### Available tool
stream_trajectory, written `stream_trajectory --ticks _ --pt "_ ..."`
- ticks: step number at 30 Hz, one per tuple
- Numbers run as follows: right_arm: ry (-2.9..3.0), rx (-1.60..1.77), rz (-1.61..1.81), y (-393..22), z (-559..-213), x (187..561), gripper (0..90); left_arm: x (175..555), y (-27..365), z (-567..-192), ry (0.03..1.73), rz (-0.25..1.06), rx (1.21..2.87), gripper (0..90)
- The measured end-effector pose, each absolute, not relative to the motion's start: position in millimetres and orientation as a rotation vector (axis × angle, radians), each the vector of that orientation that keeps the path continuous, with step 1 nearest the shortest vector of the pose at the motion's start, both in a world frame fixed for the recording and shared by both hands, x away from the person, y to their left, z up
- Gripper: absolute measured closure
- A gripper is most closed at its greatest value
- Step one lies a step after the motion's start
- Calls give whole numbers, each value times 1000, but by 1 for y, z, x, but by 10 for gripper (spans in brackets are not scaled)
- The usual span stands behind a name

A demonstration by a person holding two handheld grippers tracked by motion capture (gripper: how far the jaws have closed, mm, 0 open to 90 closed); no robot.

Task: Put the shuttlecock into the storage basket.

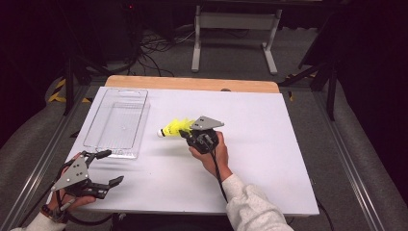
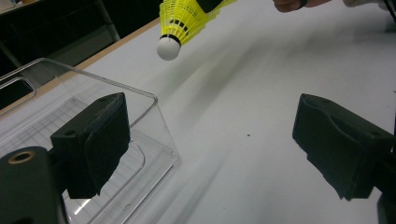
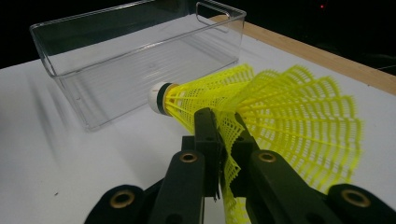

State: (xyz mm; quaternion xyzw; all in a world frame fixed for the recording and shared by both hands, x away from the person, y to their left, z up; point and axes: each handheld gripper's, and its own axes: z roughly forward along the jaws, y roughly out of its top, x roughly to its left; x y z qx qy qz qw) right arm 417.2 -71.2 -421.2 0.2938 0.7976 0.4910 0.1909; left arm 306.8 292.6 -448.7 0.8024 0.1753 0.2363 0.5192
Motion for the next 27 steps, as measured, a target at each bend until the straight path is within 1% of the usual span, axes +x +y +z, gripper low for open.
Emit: stream_trajectory --ticks 27 --pt "2222 798 1402 -58 -408 424 872 307 293 -449 424 563 1923 120"
